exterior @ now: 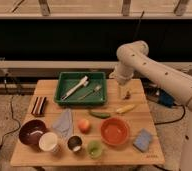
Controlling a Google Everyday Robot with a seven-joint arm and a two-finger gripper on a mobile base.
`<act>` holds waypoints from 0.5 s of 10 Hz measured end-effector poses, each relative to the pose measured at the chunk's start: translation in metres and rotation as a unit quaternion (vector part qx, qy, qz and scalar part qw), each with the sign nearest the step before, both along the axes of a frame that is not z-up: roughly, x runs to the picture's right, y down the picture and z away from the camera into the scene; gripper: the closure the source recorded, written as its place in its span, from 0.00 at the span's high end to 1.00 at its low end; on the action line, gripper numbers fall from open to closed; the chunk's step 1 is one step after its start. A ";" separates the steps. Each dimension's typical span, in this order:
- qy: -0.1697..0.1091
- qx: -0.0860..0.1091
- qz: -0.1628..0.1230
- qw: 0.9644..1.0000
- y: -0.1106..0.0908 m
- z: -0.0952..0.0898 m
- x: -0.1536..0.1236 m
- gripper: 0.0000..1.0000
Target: Place fork in purple bowl
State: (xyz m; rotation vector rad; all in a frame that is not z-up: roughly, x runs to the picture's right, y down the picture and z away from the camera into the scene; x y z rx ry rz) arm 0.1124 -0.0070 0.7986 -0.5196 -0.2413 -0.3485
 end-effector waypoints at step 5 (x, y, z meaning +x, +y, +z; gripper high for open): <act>-0.054 0.010 -0.035 0.998 -0.027 0.035 -0.079 0.80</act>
